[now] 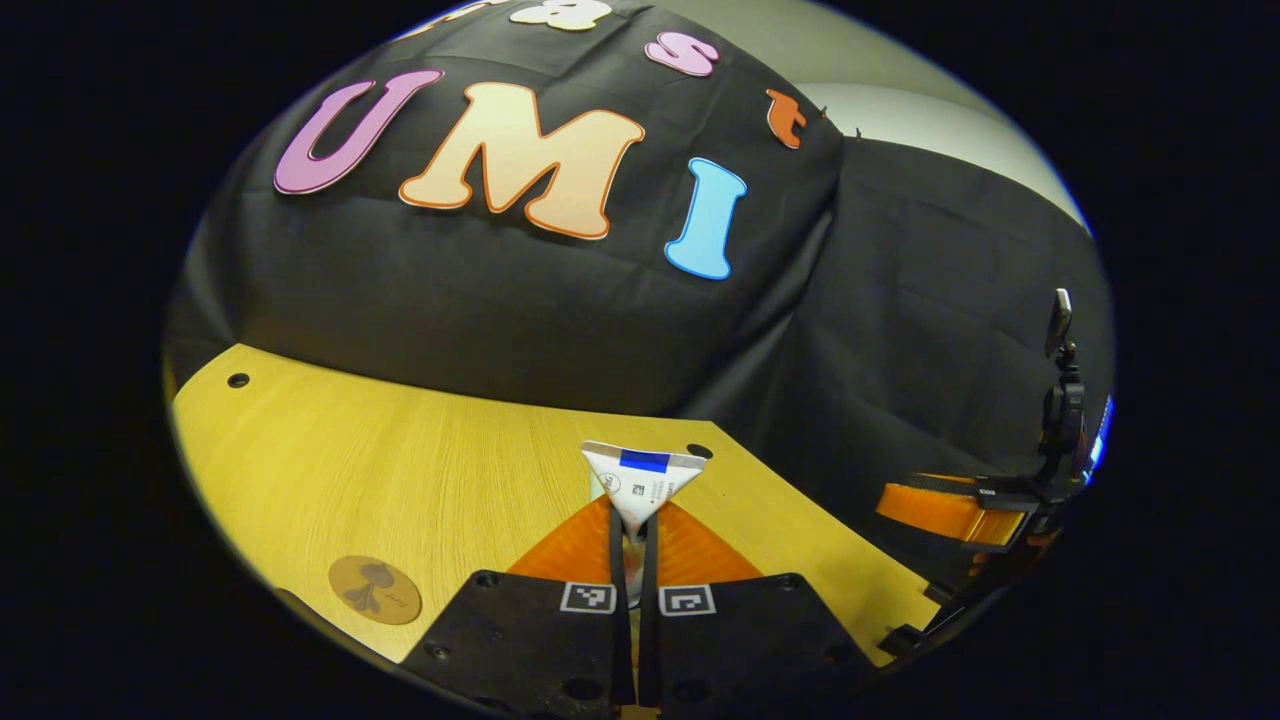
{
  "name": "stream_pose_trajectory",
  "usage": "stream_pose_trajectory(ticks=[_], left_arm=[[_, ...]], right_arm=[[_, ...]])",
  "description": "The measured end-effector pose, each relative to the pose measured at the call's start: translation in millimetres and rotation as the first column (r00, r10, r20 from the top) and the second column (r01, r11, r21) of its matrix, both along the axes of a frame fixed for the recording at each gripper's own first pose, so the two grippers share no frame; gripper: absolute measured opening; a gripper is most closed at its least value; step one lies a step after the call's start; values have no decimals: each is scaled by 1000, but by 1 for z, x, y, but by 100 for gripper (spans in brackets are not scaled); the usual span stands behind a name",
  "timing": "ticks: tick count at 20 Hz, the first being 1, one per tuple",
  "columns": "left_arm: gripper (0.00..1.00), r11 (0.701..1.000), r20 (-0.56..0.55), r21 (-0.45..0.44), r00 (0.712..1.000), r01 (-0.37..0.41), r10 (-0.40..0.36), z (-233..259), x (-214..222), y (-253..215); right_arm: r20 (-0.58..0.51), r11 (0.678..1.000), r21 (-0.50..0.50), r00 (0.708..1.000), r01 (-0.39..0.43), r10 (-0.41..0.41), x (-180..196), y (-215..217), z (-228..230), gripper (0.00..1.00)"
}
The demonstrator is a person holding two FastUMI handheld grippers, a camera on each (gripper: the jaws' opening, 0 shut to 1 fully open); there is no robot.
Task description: Put the toothbrush and toothpaste on the desktop into the cup, then pick up the cup and place it on the coaster on the desktop.
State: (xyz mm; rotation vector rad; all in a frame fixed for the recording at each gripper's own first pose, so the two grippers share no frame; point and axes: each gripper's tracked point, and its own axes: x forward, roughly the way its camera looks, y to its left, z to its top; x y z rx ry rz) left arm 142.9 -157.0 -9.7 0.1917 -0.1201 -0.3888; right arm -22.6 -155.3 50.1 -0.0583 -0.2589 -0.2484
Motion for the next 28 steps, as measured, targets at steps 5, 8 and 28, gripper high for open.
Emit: stream_pose_trajectory(ticks=[5, 8, 28], left_arm=[[24, 1000, 23, 12, 1000, 7, -7, -1, -6, -3], [69, 1000, 52, 10, 999, -8, 7, 8, -19, 1], [95, 917, 114, -130, 913, -377, 392, 50, -118, 167]], right_arm=[[-47, 999, -35, 998, -36, 34, 4, 20, -13, 95], [-69, 996, -48, 995, -75, 71, 9, 38, -14, 98], [-444, 940, 47, 836, -337, 322, 74, 164, -65, 99]])
